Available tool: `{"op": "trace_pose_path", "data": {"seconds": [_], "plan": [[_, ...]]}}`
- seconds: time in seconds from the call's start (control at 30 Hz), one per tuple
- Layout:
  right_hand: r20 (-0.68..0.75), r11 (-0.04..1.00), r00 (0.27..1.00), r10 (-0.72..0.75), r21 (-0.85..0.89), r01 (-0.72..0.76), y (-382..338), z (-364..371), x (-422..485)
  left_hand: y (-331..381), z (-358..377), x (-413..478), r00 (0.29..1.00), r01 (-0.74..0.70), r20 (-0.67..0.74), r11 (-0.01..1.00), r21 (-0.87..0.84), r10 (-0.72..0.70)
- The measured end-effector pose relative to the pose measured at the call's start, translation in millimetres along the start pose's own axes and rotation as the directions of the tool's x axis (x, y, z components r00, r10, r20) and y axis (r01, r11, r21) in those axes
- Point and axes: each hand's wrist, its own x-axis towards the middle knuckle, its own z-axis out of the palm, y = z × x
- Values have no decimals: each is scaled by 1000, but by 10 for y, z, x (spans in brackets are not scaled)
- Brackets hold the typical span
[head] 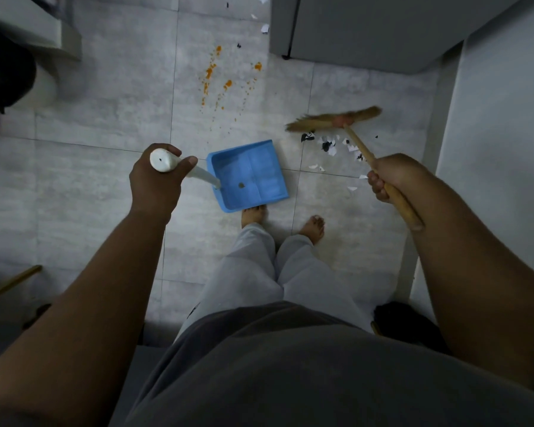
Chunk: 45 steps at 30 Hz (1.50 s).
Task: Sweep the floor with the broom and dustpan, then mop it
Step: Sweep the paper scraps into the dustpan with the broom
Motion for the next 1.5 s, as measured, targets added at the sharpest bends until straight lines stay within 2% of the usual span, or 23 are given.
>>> {"op": "trace_pose_path", "data": {"seconds": [0.1,0.2,0.43,0.5,0.57,0.67,0.73,0.83,1.0,1.2,1.3,1.5], "plan": [[-128,999,991,-37,3,38,78,-143,-175,25,0,17,1000,1,12,1000,-4,-1],[-191,995,977,-95,-14,94,93,-172,-263,45,19,34,1000,-10,24,1000,8,9],[-123,988,982,-142,-74,134,-191,86,61,84,125,86,997,-62,47,995,81,58],[-113,988,988,-102,-131,87,-204,91,218,91,175,94,996,-68,59,993,92,63],[-128,979,991,-26,-206,-1,-125,42,299,98,224,102,996,-68,60,993,96,62],[-214,959,972,-98,-282,35,108,-166,331,114,295,104,995,-79,66,992,102,72],[-229,991,973,-17,-132,-14,303,-425,258,126,346,109,994,-81,79,991,104,73],[-134,993,989,64,106,-50,576,-837,65,151,417,129,993,-78,97,991,104,68],[-141,960,989,-40,268,77,878,-1253,-215,237,584,156,988,-95,134,991,89,83],[-111,830,992,-66,546,116,948,-1378,168,227,960,228,980,-139,154,988,73,126],[-47,734,997,-53,675,71,1013,-1312,459,216,1089,248,972,-178,169,982,70,164],[50,634,999,8,772,-43,1285,-1104,639,260,1260,184,950,-242,228,965,99,215]]}}
